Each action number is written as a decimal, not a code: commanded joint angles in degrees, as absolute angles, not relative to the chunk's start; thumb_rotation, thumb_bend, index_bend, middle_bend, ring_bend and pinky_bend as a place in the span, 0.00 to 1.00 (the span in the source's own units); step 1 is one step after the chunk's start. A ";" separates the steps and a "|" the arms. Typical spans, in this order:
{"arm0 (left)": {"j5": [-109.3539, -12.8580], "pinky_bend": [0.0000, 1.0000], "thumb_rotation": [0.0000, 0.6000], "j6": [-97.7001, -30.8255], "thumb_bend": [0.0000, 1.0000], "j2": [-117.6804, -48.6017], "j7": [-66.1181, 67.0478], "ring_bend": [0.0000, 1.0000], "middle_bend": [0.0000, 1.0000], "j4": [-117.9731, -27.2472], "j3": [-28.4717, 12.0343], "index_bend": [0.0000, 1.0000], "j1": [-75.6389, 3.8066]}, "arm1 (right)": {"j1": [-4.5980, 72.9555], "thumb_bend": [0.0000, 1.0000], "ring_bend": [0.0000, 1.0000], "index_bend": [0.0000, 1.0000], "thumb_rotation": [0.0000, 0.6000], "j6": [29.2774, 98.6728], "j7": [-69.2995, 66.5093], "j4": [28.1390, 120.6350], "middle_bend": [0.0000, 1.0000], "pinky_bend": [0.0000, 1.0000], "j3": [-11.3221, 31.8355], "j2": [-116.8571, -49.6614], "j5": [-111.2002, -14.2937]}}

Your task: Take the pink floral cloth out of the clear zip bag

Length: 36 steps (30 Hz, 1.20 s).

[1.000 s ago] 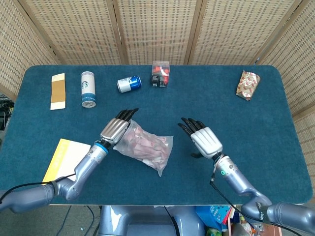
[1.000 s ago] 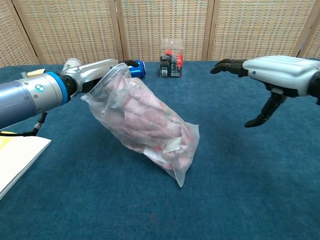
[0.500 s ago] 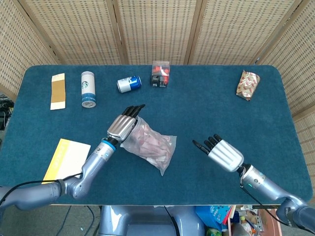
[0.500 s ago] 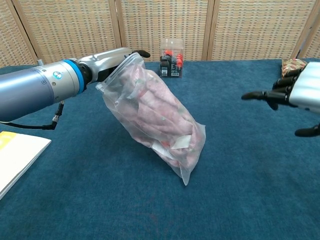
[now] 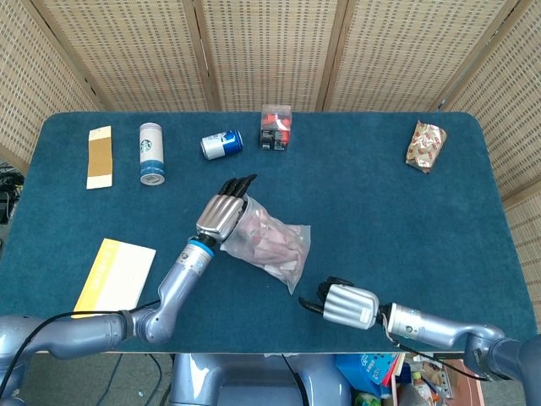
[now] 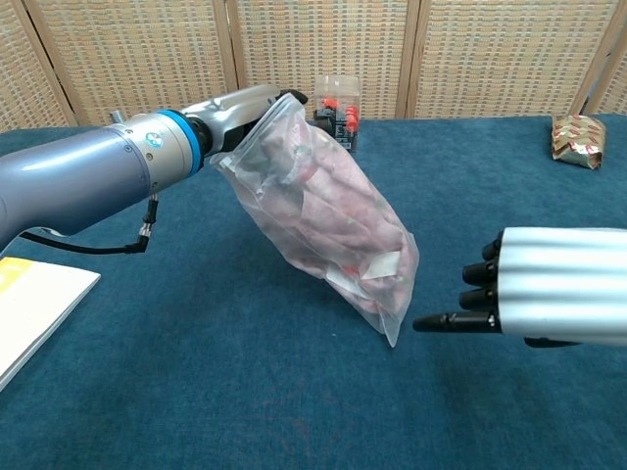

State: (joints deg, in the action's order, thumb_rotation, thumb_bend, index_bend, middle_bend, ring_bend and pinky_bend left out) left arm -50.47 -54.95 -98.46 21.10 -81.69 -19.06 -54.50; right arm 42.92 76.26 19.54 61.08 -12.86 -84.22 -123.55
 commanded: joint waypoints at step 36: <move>-50.86 0.00 1.00 -55.90 0.43 -96.83 20.59 0.00 0.00 -84.18 -17.11 0.75 -53.60 | 47.09 0.27 0.58 0.19 1.00 52.25 40.72 71.65 0.64 0.80 -3.63 -89.75 -111.02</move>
